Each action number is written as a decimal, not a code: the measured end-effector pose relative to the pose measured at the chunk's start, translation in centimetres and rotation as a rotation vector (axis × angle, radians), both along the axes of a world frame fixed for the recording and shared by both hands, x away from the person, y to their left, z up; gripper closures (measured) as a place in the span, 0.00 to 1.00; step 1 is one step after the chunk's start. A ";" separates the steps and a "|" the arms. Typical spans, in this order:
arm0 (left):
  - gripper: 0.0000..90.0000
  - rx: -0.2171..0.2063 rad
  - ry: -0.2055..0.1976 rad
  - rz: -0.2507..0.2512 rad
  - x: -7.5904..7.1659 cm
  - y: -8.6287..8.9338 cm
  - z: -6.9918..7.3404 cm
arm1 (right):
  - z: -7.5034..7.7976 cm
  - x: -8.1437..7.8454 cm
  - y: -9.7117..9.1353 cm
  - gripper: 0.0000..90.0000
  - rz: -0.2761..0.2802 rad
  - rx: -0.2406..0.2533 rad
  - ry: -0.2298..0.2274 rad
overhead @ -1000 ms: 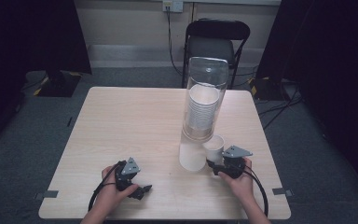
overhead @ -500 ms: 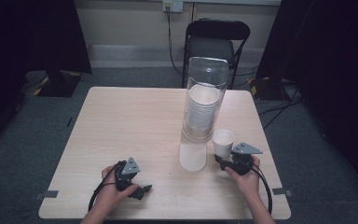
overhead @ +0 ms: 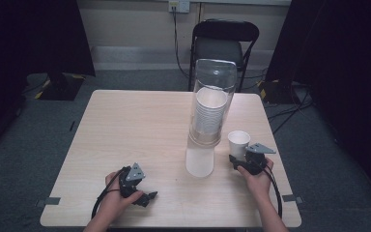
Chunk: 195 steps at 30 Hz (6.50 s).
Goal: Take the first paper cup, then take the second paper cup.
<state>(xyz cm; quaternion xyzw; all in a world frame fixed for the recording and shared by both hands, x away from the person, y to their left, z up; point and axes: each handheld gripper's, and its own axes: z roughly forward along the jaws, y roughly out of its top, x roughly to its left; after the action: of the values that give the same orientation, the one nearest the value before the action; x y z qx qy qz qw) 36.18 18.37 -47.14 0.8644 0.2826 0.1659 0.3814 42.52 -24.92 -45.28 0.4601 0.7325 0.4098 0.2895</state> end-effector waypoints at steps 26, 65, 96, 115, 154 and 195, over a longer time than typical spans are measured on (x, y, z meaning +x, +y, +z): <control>0.00 -0.001 0.002 0.000 0.0 0.0 0.0 | -0.1 0.2 -0.5 0.38 -0.031 -0.060 0.037; 0.00 -0.014 -0.001 -0.003 0.0 0.0 -0.1 | -0.1 -2.6 -2.0 0.27 0.005 -0.057 0.038; 0.00 -0.014 -0.001 -0.003 0.0 0.0 -0.1 | 1.2 -2.4 -0.5 0.26 0.024 -0.105 0.005; 0.00 -0.014 -0.001 -0.003 0.0 0.0 -0.1 | 2.4 -5.3 1.6 0.20 0.113 -0.051 -0.042; 0.00 -0.014 -0.001 -0.003 0.0 0.0 -0.1 | 5.7 -3.9 8.9 0.19 0.287 0.051 -0.121; 0.00 -0.017 -0.002 -0.003 0.0 0.0 -0.1 | 6.3 -1.8 11.3 0.37 0.249 0.074 -0.314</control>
<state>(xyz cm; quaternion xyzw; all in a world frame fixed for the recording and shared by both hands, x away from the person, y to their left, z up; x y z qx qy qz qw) 36.21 18.35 -47.25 0.8614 0.2823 0.1638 0.3892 40.68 -13.63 -38.94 0.3066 0.7141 0.5358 0.3300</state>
